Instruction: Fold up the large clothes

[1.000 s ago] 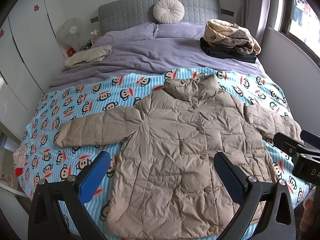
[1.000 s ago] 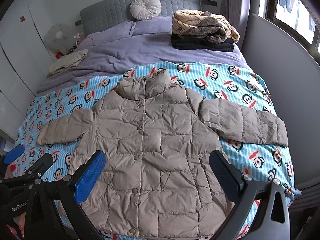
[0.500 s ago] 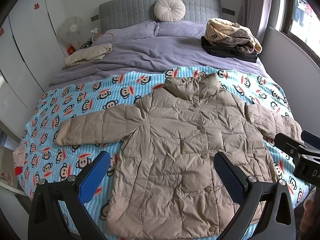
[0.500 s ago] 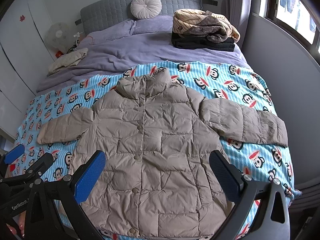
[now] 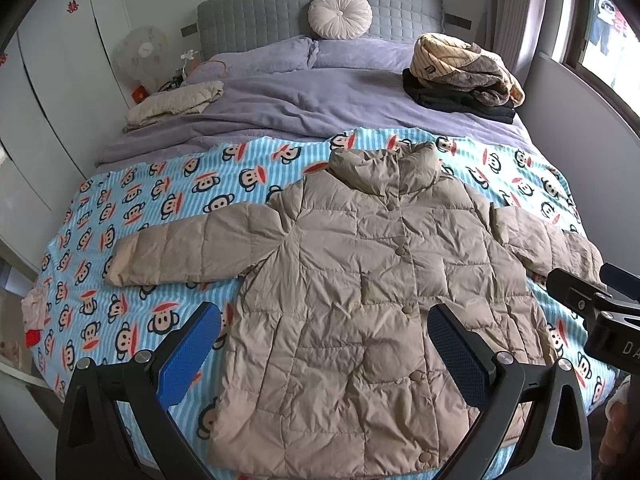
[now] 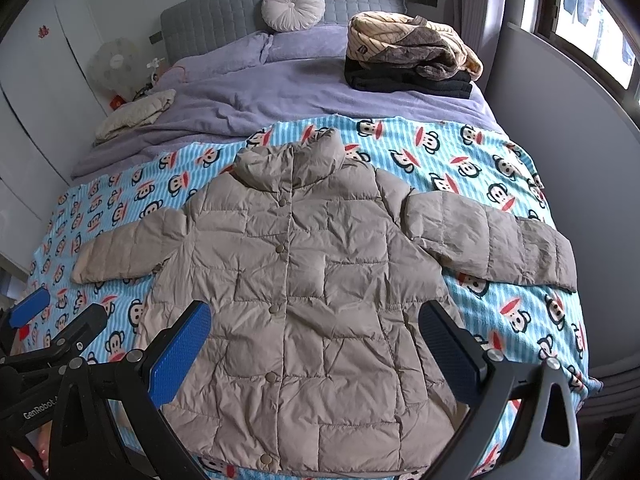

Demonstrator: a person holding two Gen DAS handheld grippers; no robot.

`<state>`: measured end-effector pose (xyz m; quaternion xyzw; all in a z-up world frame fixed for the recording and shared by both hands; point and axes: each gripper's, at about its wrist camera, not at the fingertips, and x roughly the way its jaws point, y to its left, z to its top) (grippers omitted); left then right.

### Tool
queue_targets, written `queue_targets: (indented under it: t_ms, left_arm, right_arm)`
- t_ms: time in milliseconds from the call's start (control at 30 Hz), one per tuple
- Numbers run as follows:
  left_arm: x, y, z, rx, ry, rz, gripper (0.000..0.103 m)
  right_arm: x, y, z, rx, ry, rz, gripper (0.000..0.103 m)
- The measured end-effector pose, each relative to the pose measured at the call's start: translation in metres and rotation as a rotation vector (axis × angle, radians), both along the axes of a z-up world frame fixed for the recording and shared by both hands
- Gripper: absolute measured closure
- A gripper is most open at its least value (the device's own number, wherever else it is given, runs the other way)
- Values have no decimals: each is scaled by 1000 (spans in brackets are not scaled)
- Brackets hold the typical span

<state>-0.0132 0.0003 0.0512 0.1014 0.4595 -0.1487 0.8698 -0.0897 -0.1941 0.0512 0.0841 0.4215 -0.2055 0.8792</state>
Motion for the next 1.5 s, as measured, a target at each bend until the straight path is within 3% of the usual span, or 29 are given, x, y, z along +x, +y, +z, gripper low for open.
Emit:
queue_targets:
  t_ms: [333,567,733,1067,1233,1367,1500]
  left_arm:
    - [11,20,-22,-13,57,22,0]
    - [41,59,-49,-27,125,81,0]
    - [80,107,-88,-46,171,166,0]
    - [169,199,-194,-182,300,359,0]
    - [218,236,-239,-318,317,436,0]
    - [258,262,-267,-312,307,496,0]
    - [292,294,-280,-394,299,583,0]
  right_arm:
    - [20,6,-8,23,56,6,0]
    - [48,7,-36,201,78,22,0]
    - [76,32,-68,207,160,82,0]
    - [128,77,-137,240,279,129,0]
    - [155,94,-157,207,276,173,0]
    - [176,98,-173,203,256,185,0]
    - [203,98,-187,199,246,186,0]
